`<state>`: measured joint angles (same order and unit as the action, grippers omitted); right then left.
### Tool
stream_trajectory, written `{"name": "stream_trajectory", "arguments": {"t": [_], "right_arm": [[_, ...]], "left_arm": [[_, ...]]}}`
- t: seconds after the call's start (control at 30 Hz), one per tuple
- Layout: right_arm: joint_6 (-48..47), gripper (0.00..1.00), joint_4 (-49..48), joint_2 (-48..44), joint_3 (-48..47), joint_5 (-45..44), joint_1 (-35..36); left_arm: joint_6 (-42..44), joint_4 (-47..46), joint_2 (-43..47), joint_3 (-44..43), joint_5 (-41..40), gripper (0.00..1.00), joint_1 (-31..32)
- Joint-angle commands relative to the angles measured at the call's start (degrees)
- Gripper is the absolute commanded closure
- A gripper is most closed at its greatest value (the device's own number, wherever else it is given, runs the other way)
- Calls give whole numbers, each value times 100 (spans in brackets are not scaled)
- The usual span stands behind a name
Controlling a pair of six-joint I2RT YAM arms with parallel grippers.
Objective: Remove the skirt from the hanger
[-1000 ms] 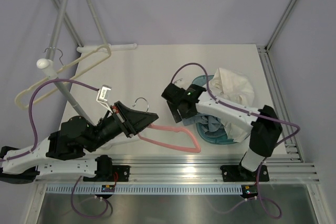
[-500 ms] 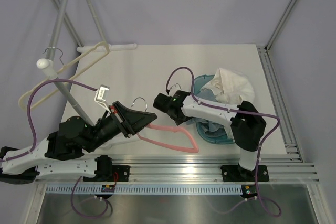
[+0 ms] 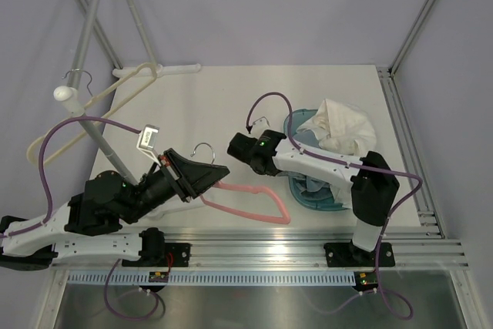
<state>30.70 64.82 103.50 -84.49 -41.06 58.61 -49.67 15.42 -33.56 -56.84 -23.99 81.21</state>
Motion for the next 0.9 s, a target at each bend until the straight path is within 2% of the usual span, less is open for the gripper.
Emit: {"name": "stream_trajectory", "arguments": {"t": [0.0,0.03,0.2,0.27,0.33,0.53,0.87], "right_arm": [[68,95,136,-453,-322,-244,28],[77,100,189,-489,-340,-297,19],[138,100,593,-796,-227,-526,-314],[129,100,690,-980,-104,-483,-664],[7,98,664,-1182,134,-342,-1042],[-468,94,278,-1429,582,184,-1589],[-460,96,-574,-34,960,1819,-1695]], "left_arm": [[-122,-364,60,15,-1,100,9],[-131,-364,78,24,8,100,9],[-148,-373,104,33,26,100,9],[-157,-355,131,33,35,100,9],[-157,-355,148,41,35,100,9],[-192,-426,131,85,78,100,9],[-254,-382,86,94,158,100,9]]}}
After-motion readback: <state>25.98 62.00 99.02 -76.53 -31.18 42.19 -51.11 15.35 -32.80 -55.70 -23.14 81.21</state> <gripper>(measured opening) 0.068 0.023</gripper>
